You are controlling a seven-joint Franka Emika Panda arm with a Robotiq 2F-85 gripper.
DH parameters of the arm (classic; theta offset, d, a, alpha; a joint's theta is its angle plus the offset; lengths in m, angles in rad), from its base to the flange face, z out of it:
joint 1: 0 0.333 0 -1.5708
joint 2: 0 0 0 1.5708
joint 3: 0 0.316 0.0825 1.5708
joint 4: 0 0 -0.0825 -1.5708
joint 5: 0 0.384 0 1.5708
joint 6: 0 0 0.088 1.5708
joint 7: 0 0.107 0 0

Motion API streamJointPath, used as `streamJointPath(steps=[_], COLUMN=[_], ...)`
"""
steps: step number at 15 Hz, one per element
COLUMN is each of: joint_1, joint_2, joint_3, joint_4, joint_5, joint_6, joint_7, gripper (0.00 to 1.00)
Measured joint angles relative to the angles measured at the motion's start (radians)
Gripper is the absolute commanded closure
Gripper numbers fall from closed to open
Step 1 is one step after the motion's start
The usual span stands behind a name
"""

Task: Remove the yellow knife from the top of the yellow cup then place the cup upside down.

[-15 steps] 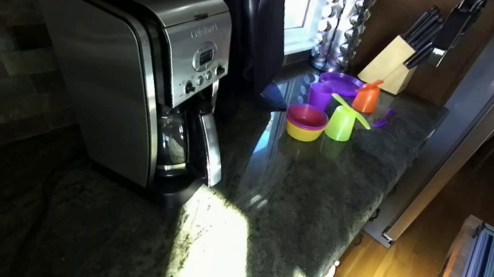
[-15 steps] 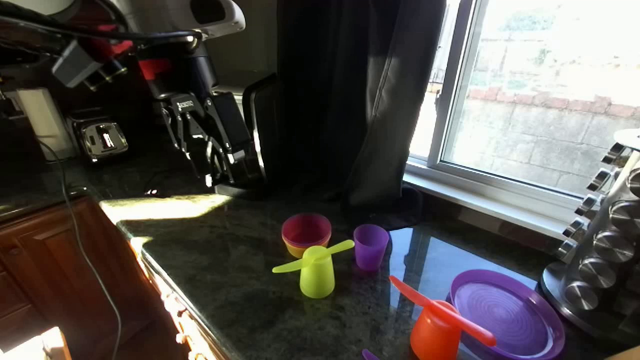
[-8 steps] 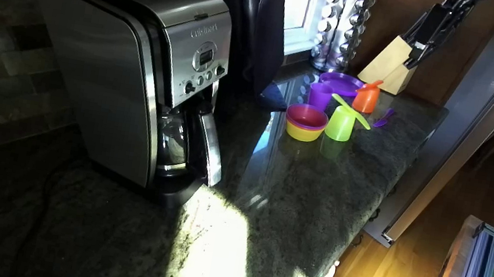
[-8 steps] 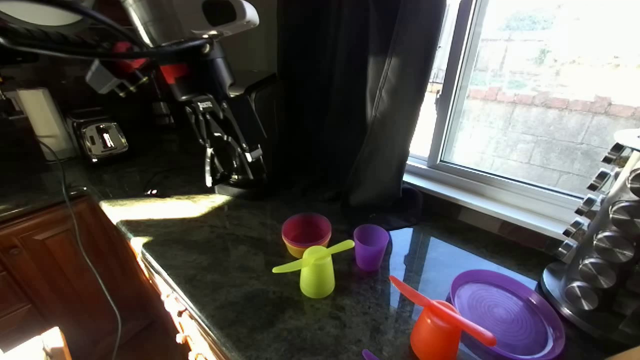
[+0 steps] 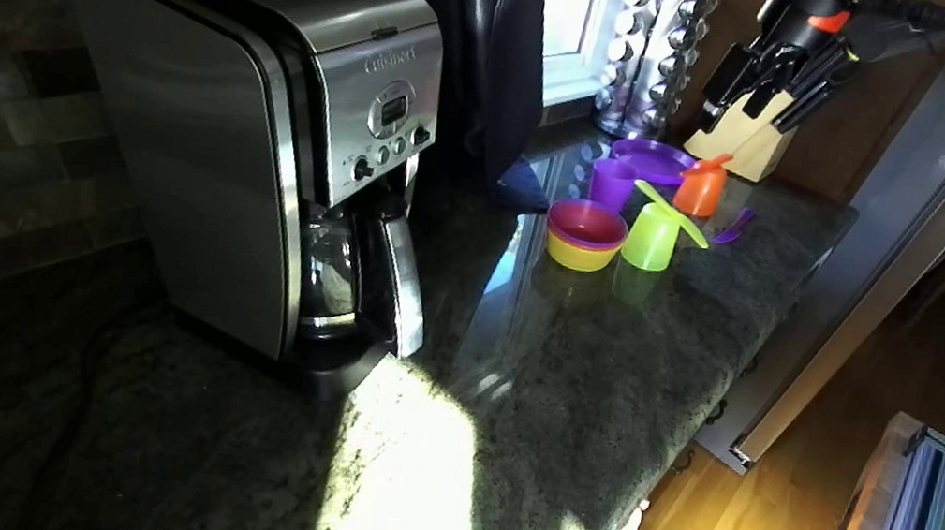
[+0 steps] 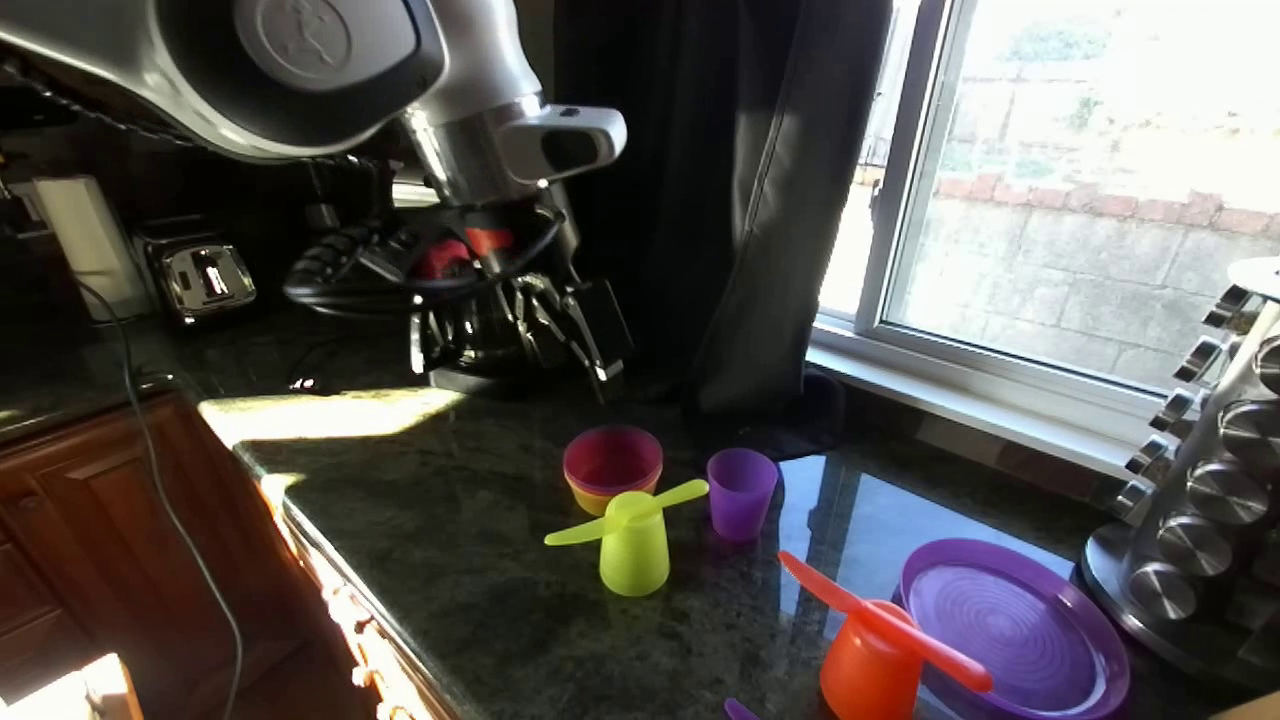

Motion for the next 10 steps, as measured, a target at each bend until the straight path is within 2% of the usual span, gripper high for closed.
streamJointPath(steps=[7, 10], joint_1=[0.001, 0.001], joint_2=[0.201, 0.254], joint_3=[-0.063, -0.075], joint_4=[0.012, 0.027], joint_5=[0.174, 0.241], joint_6=[0.189, 0.217], joint_7=[-0.078, -0.121], gripper=[0.00, 0.00])
